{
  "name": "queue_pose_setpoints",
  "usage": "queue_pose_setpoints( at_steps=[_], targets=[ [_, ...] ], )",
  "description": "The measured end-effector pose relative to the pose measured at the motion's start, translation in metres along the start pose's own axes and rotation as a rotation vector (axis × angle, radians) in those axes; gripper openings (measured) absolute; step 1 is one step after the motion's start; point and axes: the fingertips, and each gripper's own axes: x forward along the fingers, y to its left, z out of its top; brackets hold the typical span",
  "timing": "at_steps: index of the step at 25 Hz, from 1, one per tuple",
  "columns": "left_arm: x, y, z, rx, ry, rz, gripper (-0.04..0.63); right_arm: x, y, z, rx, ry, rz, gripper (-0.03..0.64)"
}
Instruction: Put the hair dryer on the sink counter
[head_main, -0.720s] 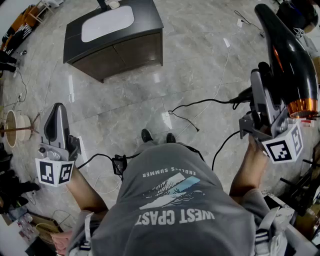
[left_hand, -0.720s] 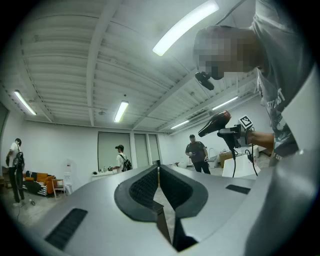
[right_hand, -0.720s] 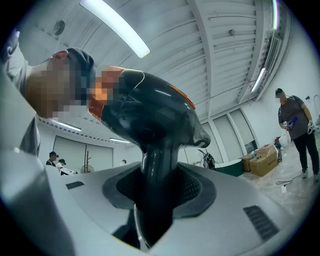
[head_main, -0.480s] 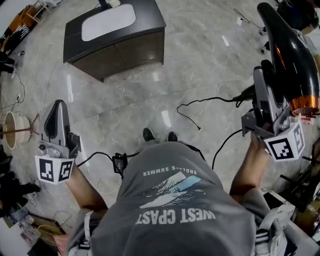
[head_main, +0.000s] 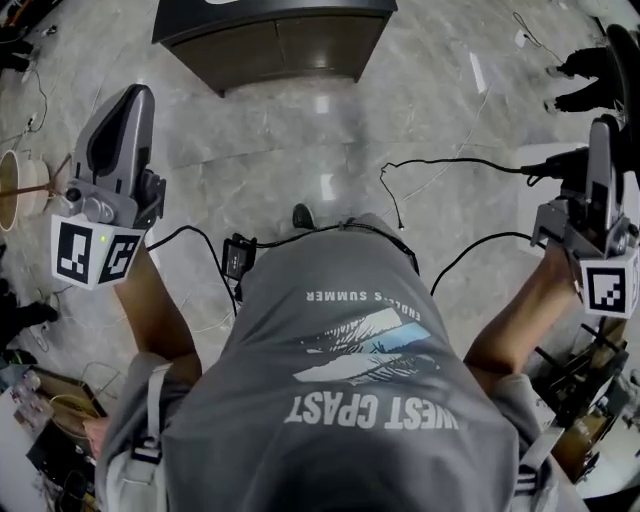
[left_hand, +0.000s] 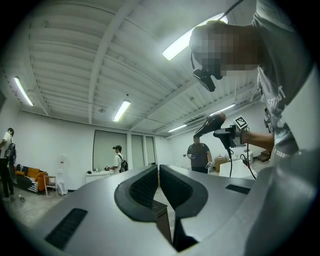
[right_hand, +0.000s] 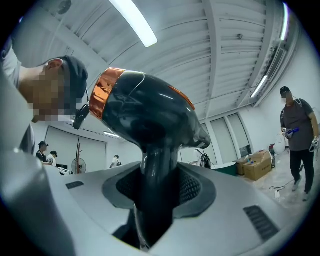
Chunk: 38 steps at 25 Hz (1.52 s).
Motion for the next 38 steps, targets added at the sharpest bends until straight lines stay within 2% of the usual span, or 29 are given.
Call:
queue_pose_setpoints(
  at_steps=[5, 9, 16, 27, 38],
  targets=[
    [-0.001, 0.014, -0.008, -0.014, -0.008, -0.011, 0.028, 0.022, 0.013, -0.006, -0.011, 0.025, 0.001, 0.176],
    [0.009, 0.022, -0.019, -0.031, 0.003, -0.007, 0.028, 0.039, 0.006, -0.010, -0.015, 0.035, 0.002, 0.176],
    [0.029, 0.021, -0.024, -0.031, 0.022, 0.011, 0.028, 0.058, -0.018, -0.021, 0.017, 0.040, 0.026, 0.176],
    [0.097, 0.004, -0.028, -0.011, 0.063, 0.040, 0.028, 0.091, -0.090, -0.029, 0.040, 0.053, 0.074, 0.176],
    [0.094, -0.017, -0.029, 0.023, 0.077, 0.107, 0.028, 0.096, -0.106, -0.038, 0.052, 0.047, 0.153, 0.176]
  ],
)
